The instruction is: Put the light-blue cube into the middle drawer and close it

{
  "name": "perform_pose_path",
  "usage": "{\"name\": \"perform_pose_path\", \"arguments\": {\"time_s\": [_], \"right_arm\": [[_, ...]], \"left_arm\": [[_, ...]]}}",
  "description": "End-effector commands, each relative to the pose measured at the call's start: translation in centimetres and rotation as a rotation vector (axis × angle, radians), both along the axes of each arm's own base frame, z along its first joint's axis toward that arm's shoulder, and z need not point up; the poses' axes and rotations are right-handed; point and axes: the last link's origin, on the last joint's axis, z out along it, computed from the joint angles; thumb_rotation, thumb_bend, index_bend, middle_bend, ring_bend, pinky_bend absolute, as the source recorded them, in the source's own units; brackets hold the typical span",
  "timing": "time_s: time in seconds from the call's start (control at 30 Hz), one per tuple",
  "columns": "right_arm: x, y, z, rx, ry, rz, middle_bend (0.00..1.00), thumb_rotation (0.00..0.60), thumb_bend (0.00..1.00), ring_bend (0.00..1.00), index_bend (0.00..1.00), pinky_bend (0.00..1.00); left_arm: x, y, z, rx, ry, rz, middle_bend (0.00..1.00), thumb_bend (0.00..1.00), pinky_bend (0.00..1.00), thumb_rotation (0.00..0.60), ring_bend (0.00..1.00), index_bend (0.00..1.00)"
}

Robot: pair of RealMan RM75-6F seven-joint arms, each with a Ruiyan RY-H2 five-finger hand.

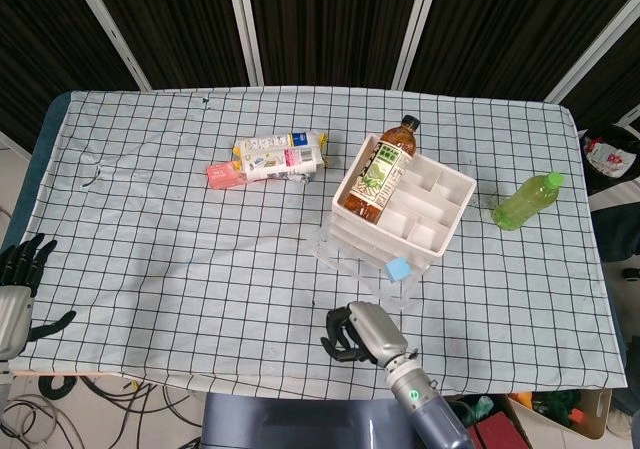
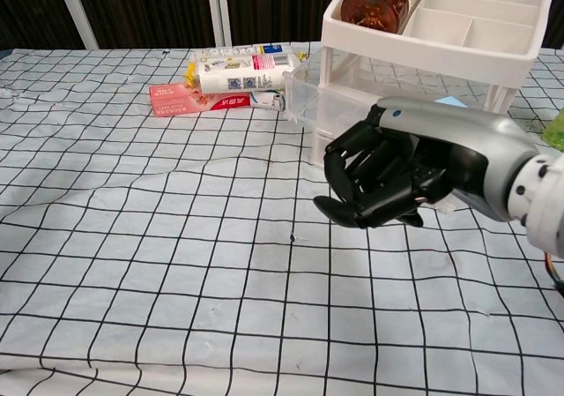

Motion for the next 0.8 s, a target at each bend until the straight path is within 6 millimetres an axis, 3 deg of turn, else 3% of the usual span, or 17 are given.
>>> {"name": "perform_pose_path", "arguments": {"time_s": [0.03,0.8], "right_arm": [[0.3,-0.3,-0.2,-0.002,-0.009,-0.006,0.81,0.600,0.37,0.87,0.74,0.82],[0.6,-3.5,-1.6,-0.035,0.000,-0.104,0.81,0.600,0.37,0.87,0.74,0.81]], "left_arm": [[0.0,0.1,0.0,0.001,-0.001,0.000,0.00,0.05,0.00,0.600,0.00,0.00],[0.0,0.1,0.1,0.003,-0.006,0.006,0.00,0.05,0.00,0.600,0.00,0.00]]}}
